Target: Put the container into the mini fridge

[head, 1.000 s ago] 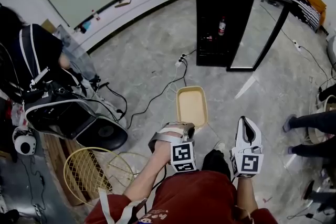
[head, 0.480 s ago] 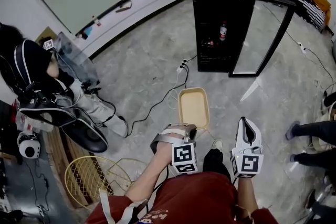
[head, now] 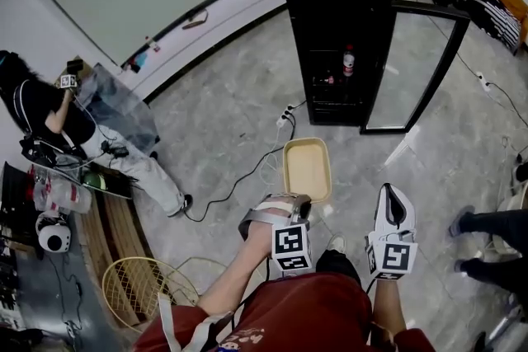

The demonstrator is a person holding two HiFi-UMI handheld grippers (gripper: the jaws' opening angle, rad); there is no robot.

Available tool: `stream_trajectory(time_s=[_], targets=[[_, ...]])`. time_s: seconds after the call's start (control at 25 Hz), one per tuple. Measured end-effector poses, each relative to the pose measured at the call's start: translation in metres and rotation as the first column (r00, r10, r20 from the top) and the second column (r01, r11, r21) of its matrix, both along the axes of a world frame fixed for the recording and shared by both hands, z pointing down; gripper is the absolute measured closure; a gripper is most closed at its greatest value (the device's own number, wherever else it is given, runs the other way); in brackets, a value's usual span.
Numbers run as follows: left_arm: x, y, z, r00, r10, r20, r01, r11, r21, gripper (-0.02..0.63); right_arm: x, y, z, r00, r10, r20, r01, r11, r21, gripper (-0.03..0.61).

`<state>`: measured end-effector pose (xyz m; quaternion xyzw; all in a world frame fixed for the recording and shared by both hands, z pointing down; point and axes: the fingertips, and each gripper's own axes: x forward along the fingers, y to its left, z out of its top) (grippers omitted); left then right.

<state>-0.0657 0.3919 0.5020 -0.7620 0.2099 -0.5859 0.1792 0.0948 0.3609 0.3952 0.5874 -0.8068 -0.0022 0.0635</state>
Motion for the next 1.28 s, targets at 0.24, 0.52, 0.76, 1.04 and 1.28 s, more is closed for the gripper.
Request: stream_trajectory(time_s=[0.24, 0.52, 0.76, 1.04, 1.28], targets=[[0.039, -0.033, 0.002, 1.000, 0.004, 0.002, -0.004, 1.000, -0.014, 0.575, 0.037, -0.037, 0.004, 1.000, 0.001, 0.017, -0.001, 1.000, -0.009, 0.578], [0.063, -0.061, 0.003, 1.000, -0.017, -0.003, 0.017, 1.000, -0.015, 0.575, 0.056, -0.067, 0.015, 1.000, -0.023, 0.021, 0.024, 0.999, -0.030, 0.578], [0.064, -0.087, 0.014, 1.000, -0.030, 0.004, 0.030, 0.999, -0.029, 0.575, 0.053, -0.100, 0.023, 0.999, -0.047, 0.019, 0.048, 0.998, -0.036, 0.578], [0.059, -0.138, 0.028, 1.000, -0.001, -0.020, 0.000, 0.998, -0.060, 0.575, 0.038, -0.147, 0.022, 0.999, -0.034, 0.001, 0.034, 0.998, -0.044, 0.578], [0.054, -0.195, 0.026, 0.998, 0.030, -0.048, -0.033, 0.997, -0.064, 0.575, 0.024, -0.200, 0.024, 0.999, -0.028, -0.032, 0.025, 0.997, -0.071, 0.578]])
